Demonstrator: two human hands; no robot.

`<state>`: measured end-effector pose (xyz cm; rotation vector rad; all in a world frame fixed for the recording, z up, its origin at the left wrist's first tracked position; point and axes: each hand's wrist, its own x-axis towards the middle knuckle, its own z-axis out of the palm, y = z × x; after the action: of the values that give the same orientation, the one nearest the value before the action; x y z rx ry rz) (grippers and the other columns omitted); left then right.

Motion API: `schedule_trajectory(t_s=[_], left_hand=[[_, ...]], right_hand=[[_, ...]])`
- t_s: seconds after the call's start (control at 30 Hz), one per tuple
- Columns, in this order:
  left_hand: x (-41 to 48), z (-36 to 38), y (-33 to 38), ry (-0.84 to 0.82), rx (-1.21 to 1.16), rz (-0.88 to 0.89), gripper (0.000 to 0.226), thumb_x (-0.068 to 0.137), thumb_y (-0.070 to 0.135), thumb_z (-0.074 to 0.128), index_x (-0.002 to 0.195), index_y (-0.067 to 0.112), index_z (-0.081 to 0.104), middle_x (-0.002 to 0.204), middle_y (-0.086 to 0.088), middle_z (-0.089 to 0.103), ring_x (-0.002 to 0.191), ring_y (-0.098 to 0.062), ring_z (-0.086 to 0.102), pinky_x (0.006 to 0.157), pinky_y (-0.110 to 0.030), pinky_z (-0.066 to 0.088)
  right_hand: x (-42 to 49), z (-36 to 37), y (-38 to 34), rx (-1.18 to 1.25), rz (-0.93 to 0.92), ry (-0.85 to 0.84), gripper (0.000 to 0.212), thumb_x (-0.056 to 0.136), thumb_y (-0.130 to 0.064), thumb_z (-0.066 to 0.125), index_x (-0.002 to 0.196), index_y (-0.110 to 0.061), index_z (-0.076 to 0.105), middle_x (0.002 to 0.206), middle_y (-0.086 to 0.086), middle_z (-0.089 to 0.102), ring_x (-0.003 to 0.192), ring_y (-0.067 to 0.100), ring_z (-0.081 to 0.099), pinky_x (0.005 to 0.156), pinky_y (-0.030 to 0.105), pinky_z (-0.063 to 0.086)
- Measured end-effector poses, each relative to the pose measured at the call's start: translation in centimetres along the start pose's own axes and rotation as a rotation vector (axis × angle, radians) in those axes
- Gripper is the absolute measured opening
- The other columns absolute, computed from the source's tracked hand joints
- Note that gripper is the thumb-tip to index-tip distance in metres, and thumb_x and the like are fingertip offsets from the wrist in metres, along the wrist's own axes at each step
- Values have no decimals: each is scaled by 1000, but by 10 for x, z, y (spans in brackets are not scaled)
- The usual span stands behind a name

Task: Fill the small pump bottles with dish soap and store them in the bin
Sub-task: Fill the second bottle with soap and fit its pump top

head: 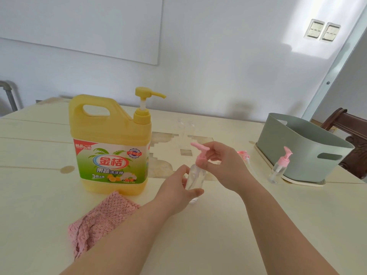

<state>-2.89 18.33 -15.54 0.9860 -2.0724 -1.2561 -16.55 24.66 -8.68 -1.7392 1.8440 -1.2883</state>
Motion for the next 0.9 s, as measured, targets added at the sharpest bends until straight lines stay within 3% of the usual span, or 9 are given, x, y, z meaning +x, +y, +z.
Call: schedule_trajectory(t_s=[0.1,0.2,0.27,0.33,0.47,0.6,0.67,0.77,0.9], left_hand=[[-1,-1,1,5,36,14,40,78,35,72,107,28,46,94,9,61,81,-7,59,63,-19,44],[0,-1,2,2,53,13,40,78,36,72,107,30,45,97,9,61,85,-9,60,67,-22,47],[0,-1,1,3,56,12,40,77,36,72,106,30,46,97,9,61,86,-9,60,70,-25,49],[0,0,1,4,55,13,39,77,36,72,105,29,47,96,9,61,86,-9,60,72,-26,50],[0,0,0,7,87,34,39,77,38,72,104,29,46,98,7,63,89,-11,61,78,-30,51],[0,0,0,9,96,35,39,77,38,72,105,30,45,96,8,63,89,-12,61,77,-29,50],[0,0,0,10,98,35,39,77,38,72,105,30,45,96,8,63,89,-11,61,77,-30,50],[-1,0,0,10,99,26,41,77,38,72,106,31,45,98,8,63,90,-12,61,79,-32,51],[-1,0,1,8,97,25,42,77,37,72,108,30,46,99,8,63,89,-12,61,79,-30,51]], right_hand=[[0,3,-2,-29,35,16,39,78,-29,78,113,-32,62,99,-17,67,94,-4,60,91,22,45],[-3,0,1,265,85,-37,55,89,-22,66,137,-31,41,118,-12,67,111,2,61,99,25,47],[-6,-2,2,400,98,-66,60,91,-13,60,140,-32,31,109,-5,73,108,5,65,93,17,48],[-6,-1,3,402,98,-40,59,90,-8,62,137,-31,35,98,-6,75,102,9,68,90,18,49],[-2,2,7,279,107,67,54,76,-15,79,123,-25,55,95,-2,69,99,21,67,94,40,51],[-4,-1,8,468,118,-51,57,85,3,66,133,-21,46,117,0,68,106,8,66,85,22,52],[-4,0,9,466,118,-62,56,86,6,63,131,-22,46,104,1,73,100,12,68,85,24,52],[-2,2,9,320,112,19,56,77,-6,78,123,-28,54,91,-7,71,97,16,67,95,41,50],[-3,1,7,428,137,-19,56,82,-4,71,133,-18,51,113,-5,70,106,10,66,93,32,52]])
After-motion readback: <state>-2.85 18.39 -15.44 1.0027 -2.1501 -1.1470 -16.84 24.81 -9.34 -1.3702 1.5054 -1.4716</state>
